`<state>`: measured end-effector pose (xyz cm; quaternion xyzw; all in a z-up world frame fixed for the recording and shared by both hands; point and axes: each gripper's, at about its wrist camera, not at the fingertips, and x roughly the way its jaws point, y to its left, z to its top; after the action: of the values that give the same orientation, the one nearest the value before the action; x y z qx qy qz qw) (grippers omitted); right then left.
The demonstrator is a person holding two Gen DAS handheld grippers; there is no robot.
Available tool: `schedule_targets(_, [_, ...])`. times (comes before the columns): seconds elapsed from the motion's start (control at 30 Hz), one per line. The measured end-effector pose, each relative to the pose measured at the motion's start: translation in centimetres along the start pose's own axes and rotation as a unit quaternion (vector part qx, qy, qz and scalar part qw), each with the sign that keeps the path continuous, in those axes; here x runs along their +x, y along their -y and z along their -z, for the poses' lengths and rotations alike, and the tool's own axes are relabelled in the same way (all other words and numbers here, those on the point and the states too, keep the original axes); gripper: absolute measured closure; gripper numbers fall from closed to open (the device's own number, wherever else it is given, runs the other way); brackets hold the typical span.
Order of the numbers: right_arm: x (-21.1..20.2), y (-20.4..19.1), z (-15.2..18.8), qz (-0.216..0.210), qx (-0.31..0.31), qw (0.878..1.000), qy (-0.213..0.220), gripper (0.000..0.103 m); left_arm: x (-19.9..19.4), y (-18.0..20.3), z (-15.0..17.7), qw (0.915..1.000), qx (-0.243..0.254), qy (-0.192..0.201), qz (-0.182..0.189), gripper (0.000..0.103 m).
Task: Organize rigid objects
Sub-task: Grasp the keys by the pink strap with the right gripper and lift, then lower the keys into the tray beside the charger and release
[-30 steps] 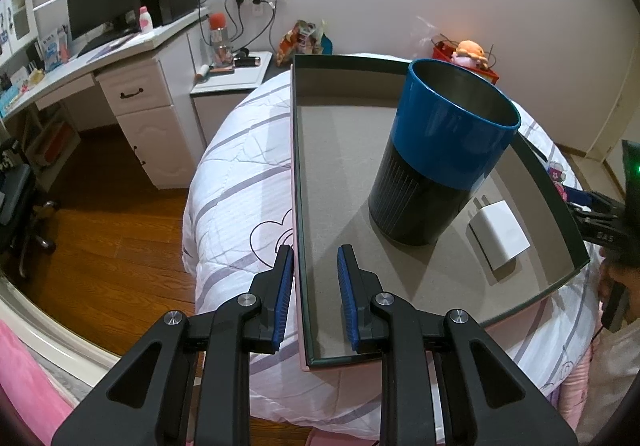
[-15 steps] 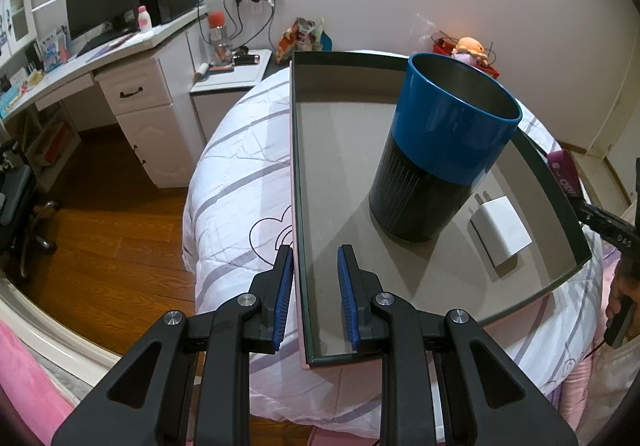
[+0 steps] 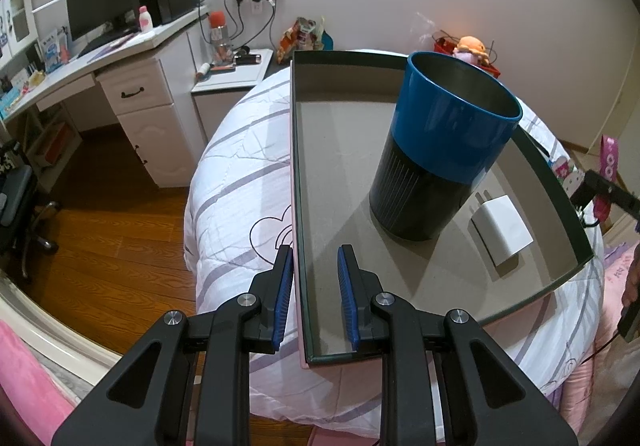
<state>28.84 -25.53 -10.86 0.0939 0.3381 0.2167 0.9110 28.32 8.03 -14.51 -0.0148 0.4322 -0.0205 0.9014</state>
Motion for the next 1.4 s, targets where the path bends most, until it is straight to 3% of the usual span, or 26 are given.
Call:
schedule_targets(0.27, [-0.9, -1.7, -2.3, -0.004, -0.022, 0.999, 0.029, 0.093, 0.0, 0.1, 0.0, 1.0000, 0.001, 0.000, 0.000, 0.081])
schedule_targets(0.63, [-1.7, -7.7, -6.9, -0.032, -0.084, 0.993, 0.081, 0.096, 0.0, 0.1, 0.0, 1.0000, 0.000, 0.000, 0.000, 0.081])
schedule_targets(0.97, [4.2, -12.3, -6.9, -0.059, -0.134, 0.989, 0.019, 0.097, 0.1, 0.3, -0.1, 1.0000, 0.002, -0.001, 0.001, 0.081])
schedule_targets(1.17, [6.7, -12.2, -6.5, -0.051, -0.136, 0.989, -0.029, 0.097, 0.1, 0.4, -0.1, 1.0000, 0.003, 0.000, 0.001, 0.081])
schedule_targets(1.23, [7.5, -12.0, -6.1, -0.024, -0.141, 0.989, -0.033, 0.097, 0.0, 0.4, -0.1, 1.0000, 0.002, -0.001, 0.003, 0.079])
schedule_targets(1.3, [8.0, -11.4, -5.8, -0.013, -0.131, 0.990, -0.050, 0.093, 0.0, 0.5, -0.1, 1.0000, 0.003, -0.001, 0.004, 0.078])
schedule_targets(1.4, [8.1, -11.0, -5.2, 0.014, -0.137, 0.989, -0.055, 0.064, 0.0, 0.5, -0.1, 1.0000, 0.003, -0.001, 0.005, 0.078])
